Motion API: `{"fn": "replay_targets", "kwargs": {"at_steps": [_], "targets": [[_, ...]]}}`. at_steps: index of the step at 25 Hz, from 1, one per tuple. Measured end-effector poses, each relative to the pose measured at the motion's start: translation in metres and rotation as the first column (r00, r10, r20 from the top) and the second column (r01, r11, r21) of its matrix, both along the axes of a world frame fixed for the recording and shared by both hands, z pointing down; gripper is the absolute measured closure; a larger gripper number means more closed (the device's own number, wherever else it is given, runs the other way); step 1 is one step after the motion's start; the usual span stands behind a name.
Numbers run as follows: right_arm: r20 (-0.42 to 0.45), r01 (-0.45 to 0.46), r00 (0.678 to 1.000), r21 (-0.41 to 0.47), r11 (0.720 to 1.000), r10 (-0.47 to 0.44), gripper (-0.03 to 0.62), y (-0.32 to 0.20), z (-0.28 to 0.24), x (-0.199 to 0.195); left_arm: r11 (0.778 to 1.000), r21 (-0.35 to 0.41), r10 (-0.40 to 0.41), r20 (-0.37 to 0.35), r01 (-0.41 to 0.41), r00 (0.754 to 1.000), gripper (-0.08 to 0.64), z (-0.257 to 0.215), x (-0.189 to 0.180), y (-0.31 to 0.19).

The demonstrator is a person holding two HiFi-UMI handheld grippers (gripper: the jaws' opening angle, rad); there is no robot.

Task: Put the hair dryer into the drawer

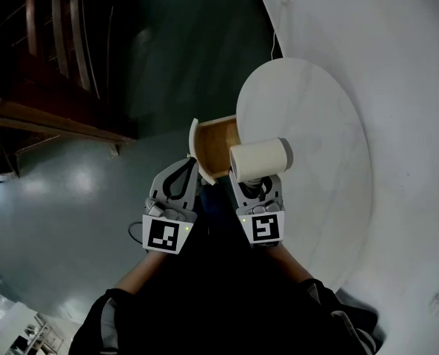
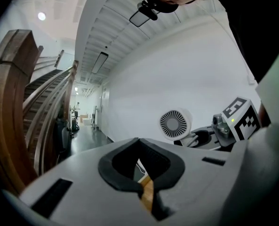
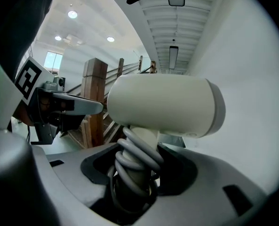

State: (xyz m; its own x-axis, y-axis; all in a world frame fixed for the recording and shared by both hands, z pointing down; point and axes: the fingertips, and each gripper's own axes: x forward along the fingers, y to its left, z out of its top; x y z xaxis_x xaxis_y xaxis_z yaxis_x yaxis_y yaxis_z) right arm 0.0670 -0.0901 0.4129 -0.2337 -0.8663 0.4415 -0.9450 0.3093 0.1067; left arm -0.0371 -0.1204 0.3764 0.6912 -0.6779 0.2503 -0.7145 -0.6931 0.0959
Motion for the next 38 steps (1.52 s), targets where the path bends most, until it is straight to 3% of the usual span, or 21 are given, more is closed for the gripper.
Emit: {"fn": "replay_targets", "kwargs": {"at_steps": [16,20,38], "targets": [[0.020,0.159,0.987,-0.124,0.980,-0.158,0.350,-0.033,0.088,-0.019,0.995,-0.085,-0.059,0.031,0.061,0.998,0.554,0.049,0.007,-0.027],[-0.007,0.214,0.977,-0.107,0.971,-0.215,0.350,-0.038,0.113,-0.024,0.991,-0.105,-0.072,0.045,0.077,0.996,0.554,0.061,0.005,-0.028],[-0.024,0.287,0.950,-0.320,0.903,-0.311,0.350,-0.027,0.224,-0.041,0.978,-0.193,-0.059,0.092,0.076,0.994,0.554,0.123,0.007,-0.025]]}}
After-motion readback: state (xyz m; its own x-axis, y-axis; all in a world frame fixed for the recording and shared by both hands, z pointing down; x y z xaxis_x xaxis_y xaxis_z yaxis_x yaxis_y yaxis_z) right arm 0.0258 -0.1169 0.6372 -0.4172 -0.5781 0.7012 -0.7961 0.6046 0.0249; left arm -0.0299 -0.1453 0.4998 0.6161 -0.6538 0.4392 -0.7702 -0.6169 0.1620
